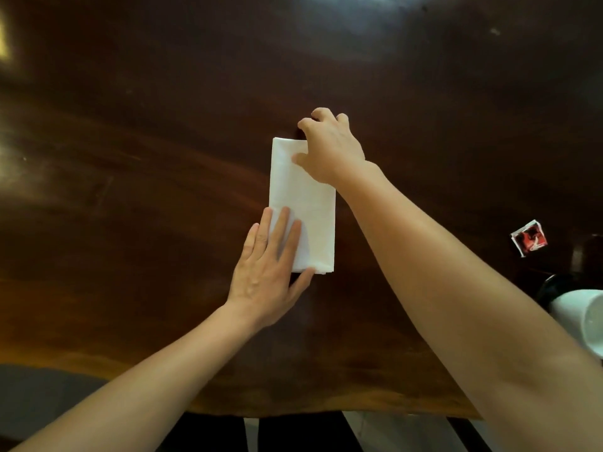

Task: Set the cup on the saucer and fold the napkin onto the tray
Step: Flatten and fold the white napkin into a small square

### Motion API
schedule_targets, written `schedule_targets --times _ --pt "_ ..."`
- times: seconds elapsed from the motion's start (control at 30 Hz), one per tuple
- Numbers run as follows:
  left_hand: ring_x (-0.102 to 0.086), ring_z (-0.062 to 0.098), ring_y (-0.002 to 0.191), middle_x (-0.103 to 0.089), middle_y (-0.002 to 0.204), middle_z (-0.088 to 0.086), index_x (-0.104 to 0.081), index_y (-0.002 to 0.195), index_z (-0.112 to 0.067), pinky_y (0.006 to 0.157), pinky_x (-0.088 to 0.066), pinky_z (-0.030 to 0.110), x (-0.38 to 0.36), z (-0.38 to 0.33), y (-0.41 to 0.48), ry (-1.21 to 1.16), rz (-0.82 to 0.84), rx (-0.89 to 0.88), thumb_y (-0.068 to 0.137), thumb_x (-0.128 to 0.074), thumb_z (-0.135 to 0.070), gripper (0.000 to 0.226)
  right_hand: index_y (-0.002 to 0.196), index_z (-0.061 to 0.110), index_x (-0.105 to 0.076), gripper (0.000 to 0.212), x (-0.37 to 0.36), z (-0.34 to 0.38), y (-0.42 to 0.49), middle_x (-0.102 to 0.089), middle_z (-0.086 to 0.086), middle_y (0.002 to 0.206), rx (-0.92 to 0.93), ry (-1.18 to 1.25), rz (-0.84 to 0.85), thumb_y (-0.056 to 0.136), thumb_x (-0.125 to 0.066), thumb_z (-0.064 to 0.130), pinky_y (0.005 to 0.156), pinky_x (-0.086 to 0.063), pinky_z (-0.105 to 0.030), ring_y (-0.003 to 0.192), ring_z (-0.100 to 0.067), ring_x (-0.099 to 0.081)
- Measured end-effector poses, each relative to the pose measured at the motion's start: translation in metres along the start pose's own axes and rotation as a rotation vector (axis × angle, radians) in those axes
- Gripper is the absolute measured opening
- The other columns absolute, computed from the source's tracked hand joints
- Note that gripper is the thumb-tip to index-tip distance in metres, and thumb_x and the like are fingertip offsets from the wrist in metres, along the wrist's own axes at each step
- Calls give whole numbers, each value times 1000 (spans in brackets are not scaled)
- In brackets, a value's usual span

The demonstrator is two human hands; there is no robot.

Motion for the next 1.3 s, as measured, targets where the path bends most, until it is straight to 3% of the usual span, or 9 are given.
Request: schedule_targets --times 0.17,0.37,0.53,0.73,0.9,1.0,1.13,1.2,1.3 --pt "8 35 155 6 169 13 -3 162 -14 126 -4 47 -4 -1 0 47 -4 9 99 -19 -67 84 128 13 -57 42 10 -8 2 -55 -9 124 -74 130 -33 89 -70 11 84 -53 -34 101 -25 -56" --pt "7 33 156 3 170 12 -6 162 -14 125 -3 46 -5 -1 1 44 -9 17 98 -20 -67 84 117 15 -67 30 14 -8 -7 -64 -5 111 -119 257 34 87 -68 9 85 -60 -41 97 -24 -64" --pt "5 34 156 4 169 14 -7 161 -11 126 -6 48 -5 -1 0 52 -22 3 99 -20 -66 84 97 17 -77 10 39 8 -56 -61 4 95 54 288 -171 90 -71 15 83 -55 -37 96 -19 -59" --pt "-11 37 155 -16 167 20 -11 161 -8 126 -9 49 -4 -3 -1 78 -6 -16 101 -24 -63 83 90 8 -75 9 13 20 -141 -61 -5 97 243 353 -188 84 -73 2 67 -53 -34 83 -21 -62" --pt "-17 34 154 -31 164 8 -19 160 -24 124 7 44 -2 -4 -2 65 77 -18 92 16 -63 86 93 3 -72 18 -35 20 -176 -65 -10 109 222 280 -102 79 -74 -9 61 -61 -40 81 -28 -68" --pt "-14 31 155 -30 164 6 -29 157 -27 127 -3 48 8 -1 -1 -125 22 -41 97 -19 -59 69 90 2 -69 14 -42 18 -176 -65 -12 115 182 277 -132 80 -71 -8 60 -60 -43 83 -31 -66" --pt "-54 30 133 -62 137 12 -67 127 -8 112 -42 45 39 35 -15 -572 -261 12 85 -49 -19 47 89 3 -69 19 -42 23 -178 -66 -12 110 211 277 -217 76 -64 -10 88 -56 -49 110 -37 -62" --pt "-60 24 125 -67 130 10 -73 116 -5 112 -41 26 56 57 -21 -557 -411 168 84 -47 -9 41 95 9 -68 30 -44 23 -182 -64 -8 115 210 254 -188 71 -64 -8 113 -38 -52 131 -34 -51" --pt "-52 20 132 -61 138 9 -65 129 -4 112 -33 17 72 52 -10 -500 -408 179 95 -49 -12 39 103 15 -68 32 -36 20 -188 -64 -2 121 139 316 -206 73 -62 5 121 -24 -54 138 -27 -44"
Point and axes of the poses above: each hand's wrist, its own y-axis towards the middle knuckle, its own x-axis out of the back of the hand, z = x × y, the point moved 5 cm from there along y, towards the middle knuckle
